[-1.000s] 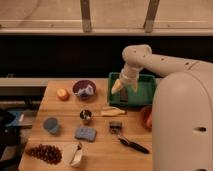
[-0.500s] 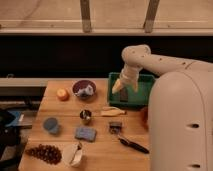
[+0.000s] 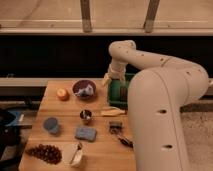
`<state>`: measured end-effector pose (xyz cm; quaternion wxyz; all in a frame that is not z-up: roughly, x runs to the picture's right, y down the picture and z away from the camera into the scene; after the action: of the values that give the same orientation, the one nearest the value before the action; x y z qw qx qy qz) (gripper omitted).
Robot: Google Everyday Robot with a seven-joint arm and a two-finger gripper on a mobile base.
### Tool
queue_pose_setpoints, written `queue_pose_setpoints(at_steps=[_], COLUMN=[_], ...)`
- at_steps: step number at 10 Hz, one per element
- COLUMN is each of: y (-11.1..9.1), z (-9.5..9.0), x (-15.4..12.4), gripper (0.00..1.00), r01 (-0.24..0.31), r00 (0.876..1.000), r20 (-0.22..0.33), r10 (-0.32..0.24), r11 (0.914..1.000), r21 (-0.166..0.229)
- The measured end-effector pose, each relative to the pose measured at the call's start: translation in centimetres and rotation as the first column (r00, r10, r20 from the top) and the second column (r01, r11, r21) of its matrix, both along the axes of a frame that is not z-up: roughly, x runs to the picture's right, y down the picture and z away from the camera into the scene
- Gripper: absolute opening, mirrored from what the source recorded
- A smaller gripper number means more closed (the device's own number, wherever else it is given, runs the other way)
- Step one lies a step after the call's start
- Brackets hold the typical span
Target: Place towel in plastic cup
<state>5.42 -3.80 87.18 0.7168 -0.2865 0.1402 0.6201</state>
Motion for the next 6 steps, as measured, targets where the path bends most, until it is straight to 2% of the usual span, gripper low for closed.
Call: queue_pose_setpoints(at_steps=[2,4,5,6], y=[-1.1,-2.0,-2.3,-2.3], z=[1.1,1.6,1.6,1.3], x=[-3.0,-6.0,-8.1,-9.7], gripper=[0.8,0.8,0.8,0.8], r01=[0.021,0.031,0.042,0.058], r00=[0.998,0.992,0.983,0.976], r20=[0.056,0.122,0.172,0.2], r10=[-0.022,-0.042,-0.064,-0.09], r11=[0.9994,0.9952,0.9902,0.9855], r21=[0.029,0.093,0.133,0.159])
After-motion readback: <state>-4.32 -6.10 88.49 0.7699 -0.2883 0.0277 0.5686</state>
